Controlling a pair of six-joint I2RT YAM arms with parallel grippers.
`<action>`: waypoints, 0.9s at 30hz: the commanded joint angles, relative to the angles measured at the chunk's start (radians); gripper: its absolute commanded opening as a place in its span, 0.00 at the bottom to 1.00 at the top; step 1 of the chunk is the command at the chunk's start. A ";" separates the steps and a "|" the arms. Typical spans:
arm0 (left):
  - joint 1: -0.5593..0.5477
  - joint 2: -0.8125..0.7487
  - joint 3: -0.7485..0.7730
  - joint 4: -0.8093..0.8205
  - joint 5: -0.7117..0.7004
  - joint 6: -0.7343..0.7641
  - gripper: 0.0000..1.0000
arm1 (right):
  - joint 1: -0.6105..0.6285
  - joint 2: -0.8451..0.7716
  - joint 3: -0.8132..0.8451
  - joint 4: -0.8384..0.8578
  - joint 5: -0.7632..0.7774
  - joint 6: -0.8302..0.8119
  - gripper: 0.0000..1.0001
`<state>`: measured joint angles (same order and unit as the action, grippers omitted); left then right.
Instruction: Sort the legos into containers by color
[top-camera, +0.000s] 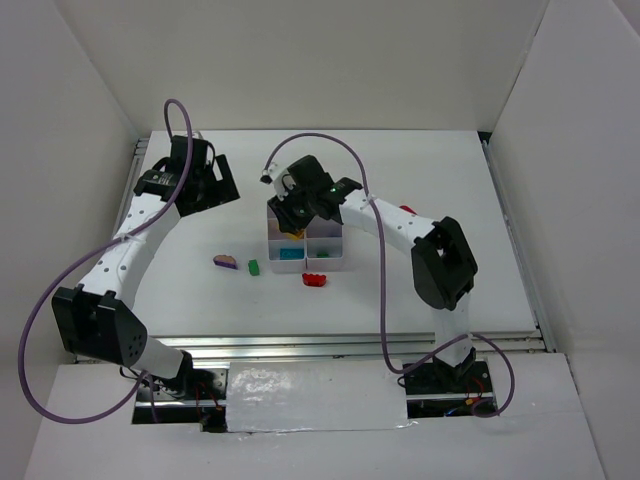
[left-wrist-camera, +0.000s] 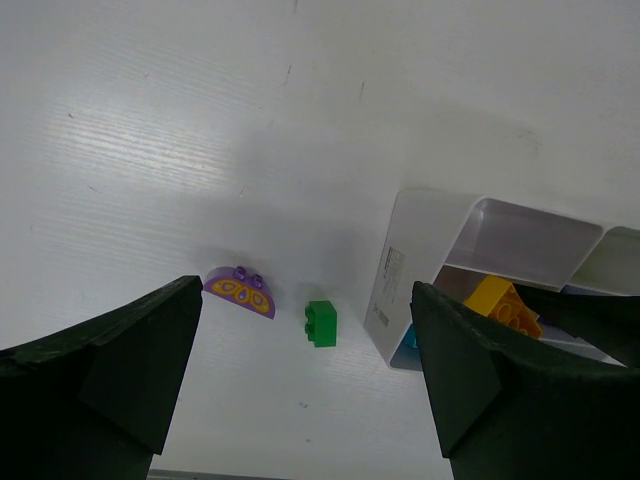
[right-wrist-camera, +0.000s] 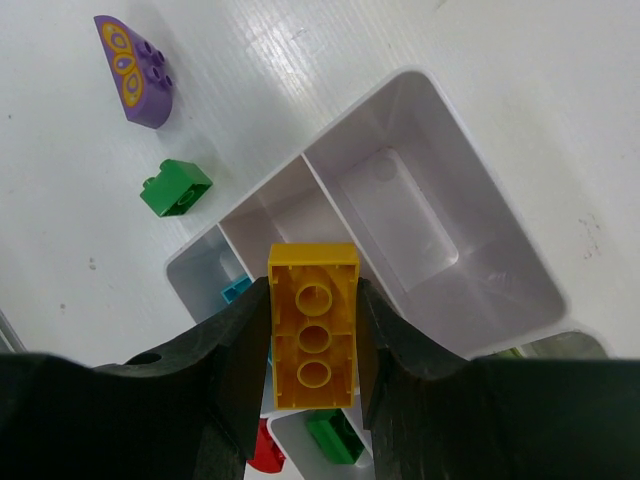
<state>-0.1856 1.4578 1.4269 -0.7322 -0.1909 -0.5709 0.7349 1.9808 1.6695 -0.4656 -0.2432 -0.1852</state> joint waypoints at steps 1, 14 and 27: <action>0.005 -0.027 0.032 0.027 0.027 0.031 0.98 | 0.011 -0.083 -0.022 0.091 0.027 -0.023 0.38; 0.005 -0.039 0.009 0.045 0.048 0.036 0.98 | 0.018 -0.100 -0.007 0.099 0.015 -0.037 0.40; 0.005 -0.050 -0.013 0.056 0.079 0.042 0.98 | 0.023 -0.102 -0.040 0.114 0.033 -0.066 0.45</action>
<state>-0.1856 1.4525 1.4223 -0.7067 -0.1280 -0.5491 0.7441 1.9511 1.6459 -0.3992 -0.2203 -0.2329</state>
